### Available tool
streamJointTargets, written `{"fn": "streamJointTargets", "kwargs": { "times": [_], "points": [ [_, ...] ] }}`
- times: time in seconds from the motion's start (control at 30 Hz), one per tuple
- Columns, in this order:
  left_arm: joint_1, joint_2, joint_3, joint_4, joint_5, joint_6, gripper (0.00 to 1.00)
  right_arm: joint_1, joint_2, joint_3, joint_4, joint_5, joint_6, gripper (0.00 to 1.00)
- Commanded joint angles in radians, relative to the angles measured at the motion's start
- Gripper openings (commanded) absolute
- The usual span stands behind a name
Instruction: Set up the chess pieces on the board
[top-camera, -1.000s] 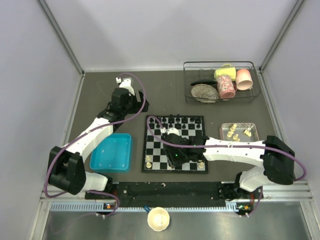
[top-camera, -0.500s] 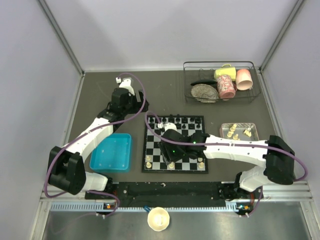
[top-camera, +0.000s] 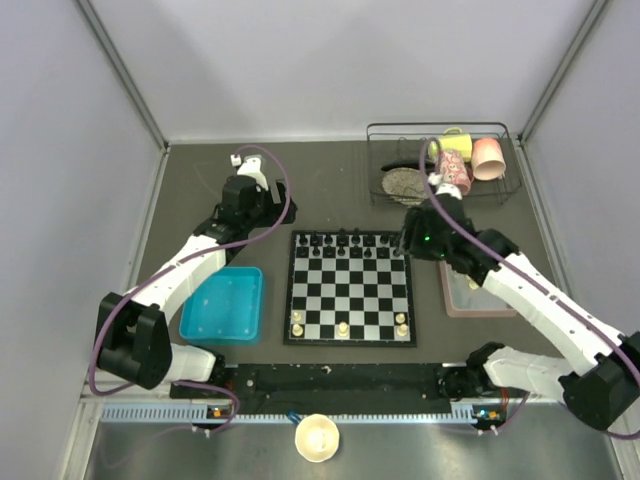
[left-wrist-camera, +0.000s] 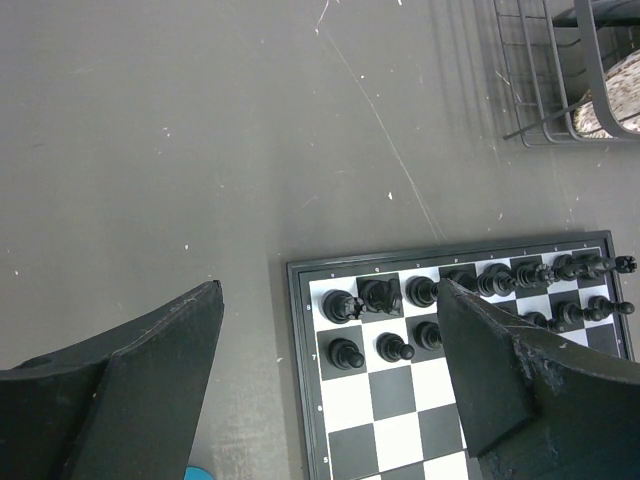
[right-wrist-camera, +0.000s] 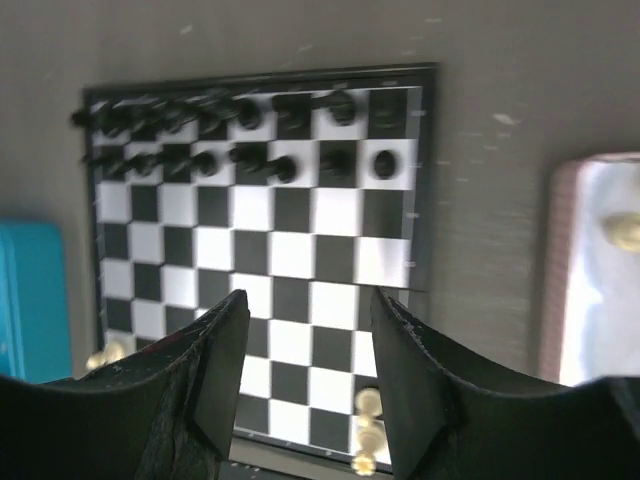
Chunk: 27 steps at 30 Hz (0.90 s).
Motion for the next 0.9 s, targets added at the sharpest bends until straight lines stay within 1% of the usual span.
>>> {"fn": "streamJointTargets", "kwargs": {
  "times": [0.0, 0.03, 0.07, 0.13, 0.17, 0.3, 0.57, 0.7, 0.73, 0.8, 0.87],
  "points": [
    [0.006, -0.01, 0.009, 0.03, 0.01, -0.004, 0.92, -0.172, -0.047, -0.034, -0.123, 0.052, 0.011, 0.51],
    [0.008, -0.009, 0.009, 0.03, 0.01, -0.004, 0.92, -0.202, -0.05, -0.04, -0.137, 0.052, 0.029, 0.51],
    [0.008, -0.009, 0.009, 0.03, 0.01, -0.006, 0.92, -0.269, -0.051, -0.056, -0.152, 0.048, 0.038, 0.51],
    [0.008, -0.006, 0.009, 0.03, 0.01, -0.006, 0.92, -0.329, -0.064, -0.079, -0.164, 0.035, 0.058, 0.52],
    [0.008, -0.004, 0.009, 0.032, 0.01, -0.006, 0.92, -0.381, -0.067, -0.105, -0.164, 0.025, 0.063, 0.51],
    [0.008, 0.003, 0.011, 0.032, 0.01, -0.004, 0.92, -0.473, -0.071, -0.149, -0.154, 0.045, 0.058, 0.51],
    [0.008, 0.014, 0.012, 0.033, 0.01, -0.003, 0.92, -0.547, -0.045, -0.168, -0.106, 0.081, 0.043, 0.5],
    [0.009, 0.013, 0.009, 0.033, 0.01, -0.001, 0.92, -0.619, -0.027, -0.172, -0.077, 0.055, 0.028, 0.49],
    [0.009, 0.014, 0.008, 0.033, 0.01, 0.0, 0.92, -0.651, -0.019, -0.177, -0.069, 0.037, 0.016, 0.48],
    [0.009, 0.013, 0.008, 0.033, 0.01, 0.001, 0.92, -0.665, 0.002, -0.182, -0.051, 0.023, 0.005, 0.46],
    [0.011, 0.013, 0.008, 0.033, 0.01, 0.004, 0.92, -0.719, 0.015, -0.188, -0.031, 0.003, -0.011, 0.43]
  ]
}}
